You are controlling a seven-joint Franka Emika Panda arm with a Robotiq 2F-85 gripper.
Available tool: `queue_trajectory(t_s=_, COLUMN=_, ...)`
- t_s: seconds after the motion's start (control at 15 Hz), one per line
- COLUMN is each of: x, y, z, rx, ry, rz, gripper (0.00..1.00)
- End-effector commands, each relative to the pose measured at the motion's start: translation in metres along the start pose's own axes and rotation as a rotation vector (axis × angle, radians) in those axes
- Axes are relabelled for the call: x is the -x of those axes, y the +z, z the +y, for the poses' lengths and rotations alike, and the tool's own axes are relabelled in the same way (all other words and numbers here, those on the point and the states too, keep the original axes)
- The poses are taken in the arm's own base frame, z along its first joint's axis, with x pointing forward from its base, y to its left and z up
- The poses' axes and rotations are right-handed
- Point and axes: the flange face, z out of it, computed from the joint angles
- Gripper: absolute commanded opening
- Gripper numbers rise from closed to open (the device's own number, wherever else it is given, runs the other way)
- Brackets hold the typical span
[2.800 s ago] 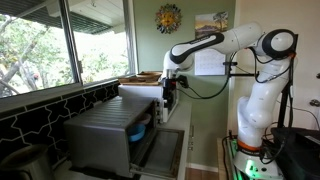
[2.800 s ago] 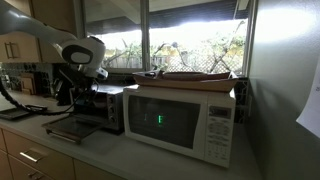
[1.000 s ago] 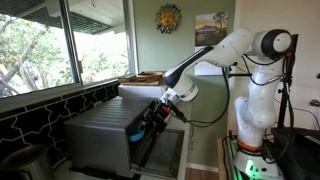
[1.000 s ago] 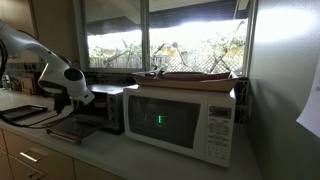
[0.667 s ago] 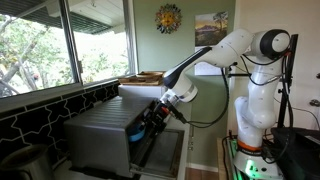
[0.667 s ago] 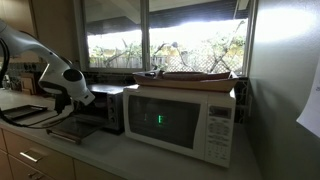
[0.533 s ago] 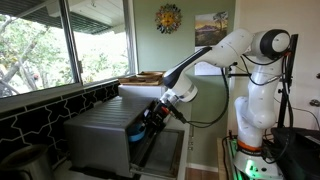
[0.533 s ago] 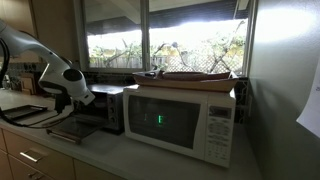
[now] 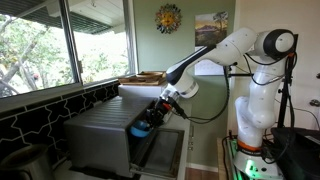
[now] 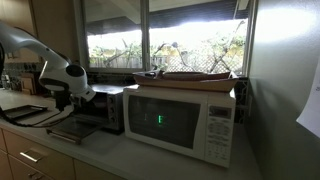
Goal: Remove the bowls from the oven and stack them together on top of the oven
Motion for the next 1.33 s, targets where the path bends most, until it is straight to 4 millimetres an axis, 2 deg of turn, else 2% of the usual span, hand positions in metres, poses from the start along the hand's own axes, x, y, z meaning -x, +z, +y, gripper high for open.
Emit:
queue_trajectory(t_s=0.0, x=0.004, y=-0.024, z=0.001, rx=0.007, ry=-0.044, rz=-0.034, gripper=0.0)
queue_trajectory(t_s=0.2, x=0.009, y=-0.04, z=0.008, rx=0.08, ry=-0.107, rz=-0.118, gripper=0.01)
queue_trajectory(t_s=0.33, x=0.018, y=-0.058, z=0.008, rx=0.141, ry=-0.167, rz=-0.211, gripper=0.01)
queue_trajectory(t_s=0.47, x=0.027, y=-0.084, z=-0.002, rx=0.201, ry=-0.219, rz=-0.301, gripper=0.01)
queue_trajectory(t_s=0.67, x=0.038, y=-0.125, z=-0.032, rx=0.21, ry=-0.284, rz=-0.375, gripper=0.01)
queue_trajectory(t_s=0.8, x=0.037, y=-0.138, z=-0.059, rx=0.188, ry=-0.268, rz=-0.385, gripper=0.01)
queue_trajectory(t_s=1.0, x=0.026, y=-0.134, z=-0.092, rx=0.215, ry=-0.172, rz=-0.347, gripper=0.01)
queue_trajectory(t_s=1.27, x=-0.003, y=-0.106, z=-0.12, rx=0.293, ry=-0.022, rz=-0.276, gripper=0.01)
